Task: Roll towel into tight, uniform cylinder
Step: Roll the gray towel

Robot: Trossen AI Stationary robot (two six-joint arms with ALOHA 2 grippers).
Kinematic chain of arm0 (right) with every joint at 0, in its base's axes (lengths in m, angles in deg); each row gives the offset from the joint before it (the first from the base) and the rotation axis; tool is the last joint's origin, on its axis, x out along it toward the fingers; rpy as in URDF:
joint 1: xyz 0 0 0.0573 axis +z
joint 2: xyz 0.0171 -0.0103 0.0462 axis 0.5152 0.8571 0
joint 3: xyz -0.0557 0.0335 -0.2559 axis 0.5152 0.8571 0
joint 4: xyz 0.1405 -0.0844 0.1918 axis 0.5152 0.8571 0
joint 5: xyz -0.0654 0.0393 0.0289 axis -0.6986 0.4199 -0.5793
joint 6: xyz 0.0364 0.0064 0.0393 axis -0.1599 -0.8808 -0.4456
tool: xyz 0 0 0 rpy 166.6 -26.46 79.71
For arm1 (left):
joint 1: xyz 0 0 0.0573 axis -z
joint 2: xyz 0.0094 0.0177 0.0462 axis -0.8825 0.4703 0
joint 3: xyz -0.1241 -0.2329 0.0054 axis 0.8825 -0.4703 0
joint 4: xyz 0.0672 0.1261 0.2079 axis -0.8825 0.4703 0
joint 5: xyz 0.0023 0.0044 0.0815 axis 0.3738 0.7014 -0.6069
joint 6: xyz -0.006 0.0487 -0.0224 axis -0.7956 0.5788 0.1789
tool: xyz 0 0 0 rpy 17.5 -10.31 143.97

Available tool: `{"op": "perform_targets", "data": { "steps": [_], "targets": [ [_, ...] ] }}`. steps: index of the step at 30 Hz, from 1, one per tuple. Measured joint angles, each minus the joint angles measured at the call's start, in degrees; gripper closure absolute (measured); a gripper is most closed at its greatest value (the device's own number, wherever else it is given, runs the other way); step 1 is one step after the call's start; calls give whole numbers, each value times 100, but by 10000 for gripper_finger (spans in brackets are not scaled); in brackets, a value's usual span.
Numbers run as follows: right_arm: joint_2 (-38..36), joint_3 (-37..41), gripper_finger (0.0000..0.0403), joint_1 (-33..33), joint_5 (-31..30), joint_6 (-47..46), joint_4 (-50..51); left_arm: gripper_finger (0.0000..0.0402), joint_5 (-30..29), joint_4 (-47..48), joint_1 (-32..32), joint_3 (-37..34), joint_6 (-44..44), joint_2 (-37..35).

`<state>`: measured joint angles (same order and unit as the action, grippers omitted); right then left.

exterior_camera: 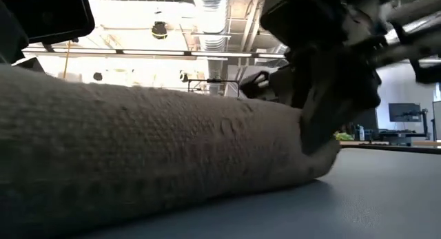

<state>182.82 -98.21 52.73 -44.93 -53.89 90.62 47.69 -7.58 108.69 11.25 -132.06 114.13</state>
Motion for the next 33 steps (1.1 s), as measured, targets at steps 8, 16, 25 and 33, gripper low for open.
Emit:
{"op": "perform_targets", "data": {
  "steps": [8, 16, 25, 33],
  "targets": [
    [32, -485, 345, -478, 1483, -772, 672, 401, 356, 86, 1, -12, 351, -421],
    [42, -502, 345, -731, 1548, -1030, 940, 401, -372, 1004, 102, -15, 497, -1063],
    [493, -544, 345, -772, 1628, -1238, 595, 401, -1238, 30, -178, -13, 953, -1064],
    [504, -544, 345, -870, 1689, -1288, 619, 401, -542, -1092, -584, 198, 2247, -916]
  ]
}}
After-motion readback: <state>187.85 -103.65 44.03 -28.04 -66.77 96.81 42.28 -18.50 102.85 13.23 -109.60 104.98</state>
